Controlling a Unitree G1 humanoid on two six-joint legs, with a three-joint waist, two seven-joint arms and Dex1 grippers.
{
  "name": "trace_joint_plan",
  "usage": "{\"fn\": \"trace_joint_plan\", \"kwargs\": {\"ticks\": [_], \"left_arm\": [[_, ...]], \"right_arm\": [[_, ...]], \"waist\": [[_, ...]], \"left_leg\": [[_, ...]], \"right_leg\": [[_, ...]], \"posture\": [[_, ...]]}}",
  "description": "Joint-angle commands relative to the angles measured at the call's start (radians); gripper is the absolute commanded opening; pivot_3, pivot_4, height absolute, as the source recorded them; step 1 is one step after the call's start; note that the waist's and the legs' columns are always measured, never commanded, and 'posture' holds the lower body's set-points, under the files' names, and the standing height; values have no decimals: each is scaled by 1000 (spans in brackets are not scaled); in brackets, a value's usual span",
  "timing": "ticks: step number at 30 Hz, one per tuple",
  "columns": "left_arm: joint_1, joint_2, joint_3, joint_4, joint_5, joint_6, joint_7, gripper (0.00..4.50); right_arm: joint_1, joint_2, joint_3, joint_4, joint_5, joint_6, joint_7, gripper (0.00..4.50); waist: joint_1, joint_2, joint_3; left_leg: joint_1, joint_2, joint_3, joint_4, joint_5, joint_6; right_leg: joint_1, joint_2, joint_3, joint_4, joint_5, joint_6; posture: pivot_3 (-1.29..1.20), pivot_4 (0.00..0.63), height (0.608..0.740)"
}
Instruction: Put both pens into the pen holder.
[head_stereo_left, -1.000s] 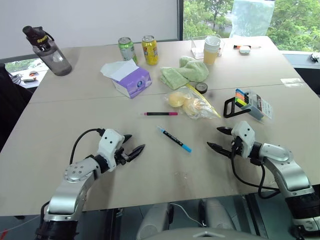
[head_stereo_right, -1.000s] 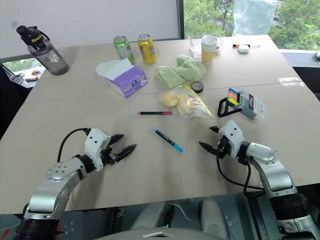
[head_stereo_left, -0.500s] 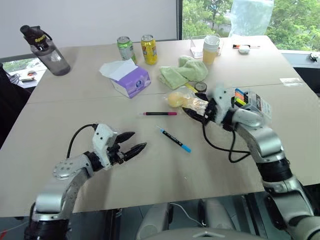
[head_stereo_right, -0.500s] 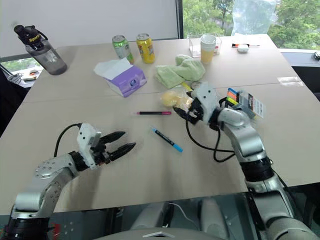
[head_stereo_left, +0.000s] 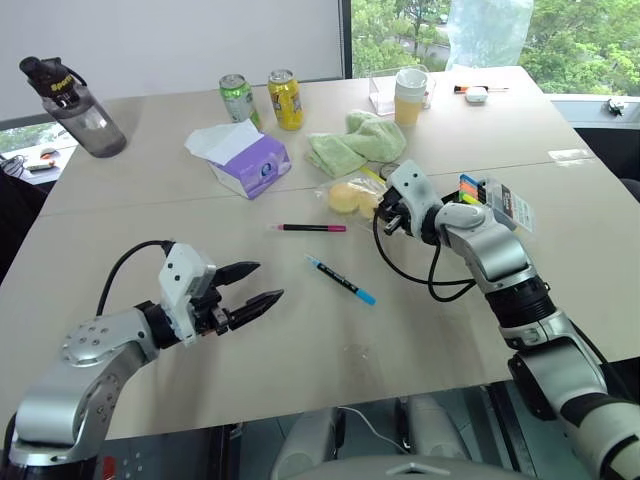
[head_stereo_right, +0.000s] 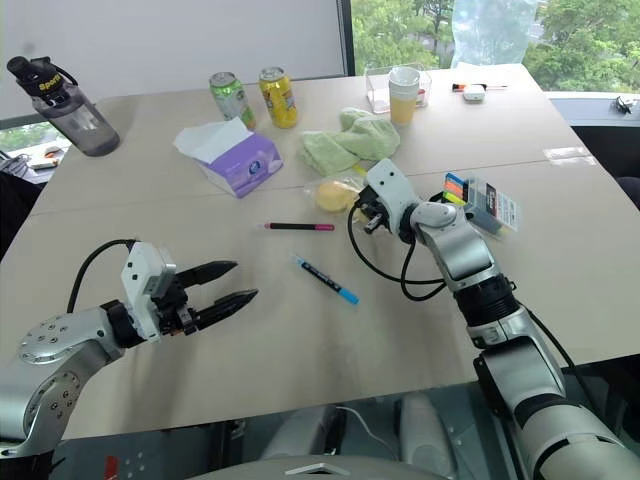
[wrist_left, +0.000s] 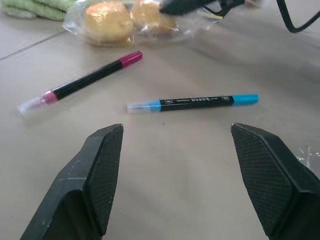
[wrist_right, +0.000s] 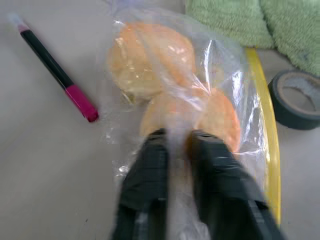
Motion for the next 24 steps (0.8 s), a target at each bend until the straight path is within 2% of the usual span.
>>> {"fn": "trace_joint_plan", "kwargs": {"ticks": [1,5,8,11,15,18,19,24], "left_arm": [[4,-4,31,-38,-6,-5,22,3519],[1,-10,22,-36,1,-12,37,3519],[-7,-16,14,-34,5,-15,48,3519],[-15,-18,6,-30,14,-18,56,3519],[-15,-19,4,-29,19,-21,62,3519],[-14,-23,7,-30,27,-24,68,3519],[-14,-24,6,-30,29,-24,70,3519],[-8,-29,5,-32,33,-26,73,3519]], "right_arm": [[-35,18,-52,-50,59,7,35,109],[-71,24,-98,-150,208,26,177,109],[-118,21,-148,-189,298,73,224,109],[-213,55,-234,-96,280,-39,121,109],[-366,57,-341,150,185,-295,-93,109],[-492,17,-448,366,132,-492,-316,994],[-518,-5,-463,428,117,-537,-353,1460],[-565,-32,-463,567,89,-677,-371,3920]], "waist": [[0,0,0],[-3,0,0],[-2,0,0],[-1,0,0],[1,0,0],[2,1,0],[3,1,0],[-17,1,0]], "left_leg": [[0,0,0,0,0,0],[0,0,1,0,0,0],[0,1,0,-1,0,0],[0,1,1,-1,0,0],[0,1,1,-1,0,0],[0,0,1,-2,0,0],[0,0,1,-2,0,0],[1,1,3,-7,0,0]], "right_leg": [[0,0,0,0,0,0],[-1,0,1,0,0,0],[-1,0,0,0,0,0],[-1,0,1,0,0,0],[-1,1,0,0,0,-1],[-1,0,0,0,0,-1],[-1,0,0,0,0,-1],[-2,0,1,-3,0,-1]], "posture": [[0,150,740],[0,150,740],[0,150,740],[0,150,740],[0,150,740],[0,150,740],[0,150,740],[0,150,740]]}}
